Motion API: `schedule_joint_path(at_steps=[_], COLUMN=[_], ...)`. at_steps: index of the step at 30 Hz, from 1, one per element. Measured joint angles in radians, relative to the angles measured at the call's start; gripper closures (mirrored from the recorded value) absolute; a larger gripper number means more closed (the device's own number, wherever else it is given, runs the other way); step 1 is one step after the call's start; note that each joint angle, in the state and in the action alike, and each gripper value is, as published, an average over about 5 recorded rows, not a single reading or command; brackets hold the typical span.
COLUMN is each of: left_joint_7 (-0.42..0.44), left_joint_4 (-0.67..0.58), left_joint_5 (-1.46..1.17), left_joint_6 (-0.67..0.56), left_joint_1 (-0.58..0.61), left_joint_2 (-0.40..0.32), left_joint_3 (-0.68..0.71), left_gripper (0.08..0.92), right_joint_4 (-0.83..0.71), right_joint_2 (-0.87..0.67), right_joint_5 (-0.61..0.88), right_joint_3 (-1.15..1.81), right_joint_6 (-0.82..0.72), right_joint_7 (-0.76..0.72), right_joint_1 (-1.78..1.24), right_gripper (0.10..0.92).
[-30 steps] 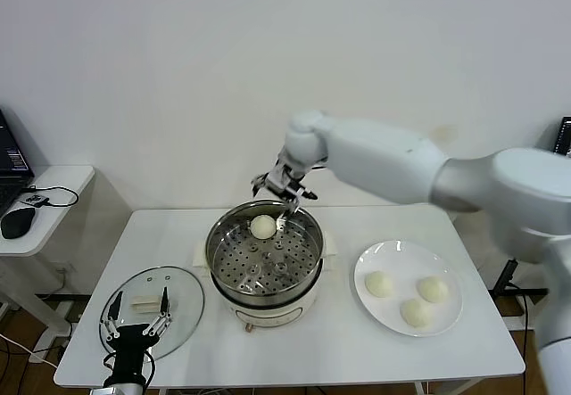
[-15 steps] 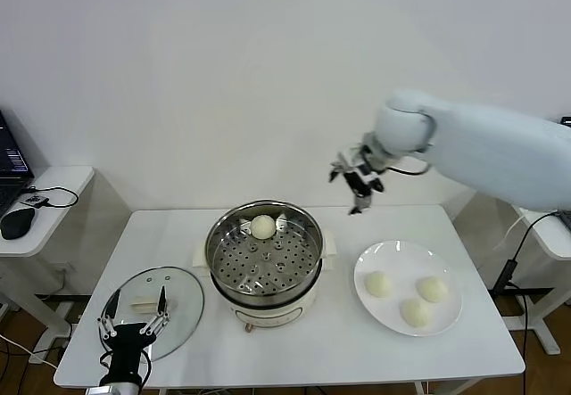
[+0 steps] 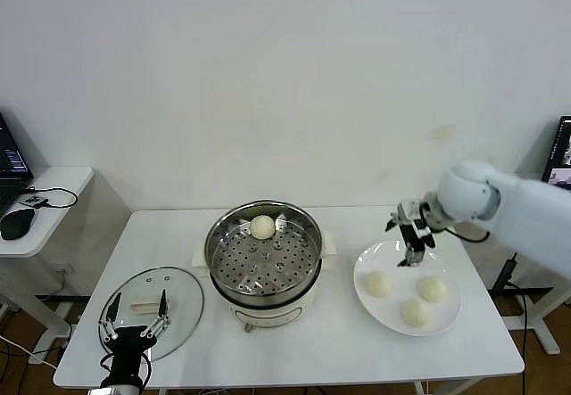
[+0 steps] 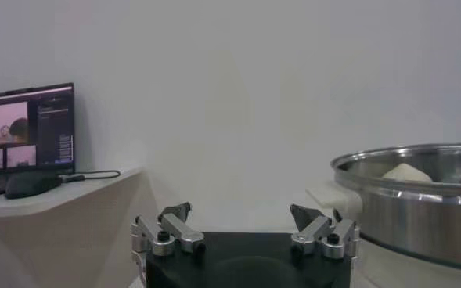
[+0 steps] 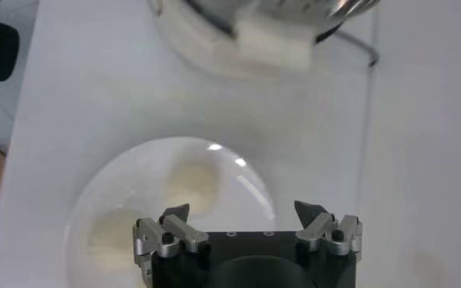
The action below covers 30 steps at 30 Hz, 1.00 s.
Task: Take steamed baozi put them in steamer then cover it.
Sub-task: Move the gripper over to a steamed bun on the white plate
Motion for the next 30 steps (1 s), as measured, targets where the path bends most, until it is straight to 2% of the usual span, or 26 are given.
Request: schedule_joint_path(at_steps=[13,30], left_joint_7=[0.0,0.0], left_joint_4=[-0.001,0.015], left_joint_5=[0.0,0.002], left_joint_6=[-0.003,-0.01], left_joint_1=[0.01,-0.001], left_joint_2=[0.0,-0.004], left_joint_3=[-0.02,-0.022], left_gripper=[0.177,0.177], right_joint_4=[-0.086,-0.2], right_joint_2=[0.058,0.169], right_joint_5=[-0.087,-0.143], right_joint_3=[0.103,0.171], right_joint_6=[0.001,0.0], right_joint_7=[0.024,0.056], right_joint_1=[-0.197,-0.302], right_gripper=[0.203,0.223])
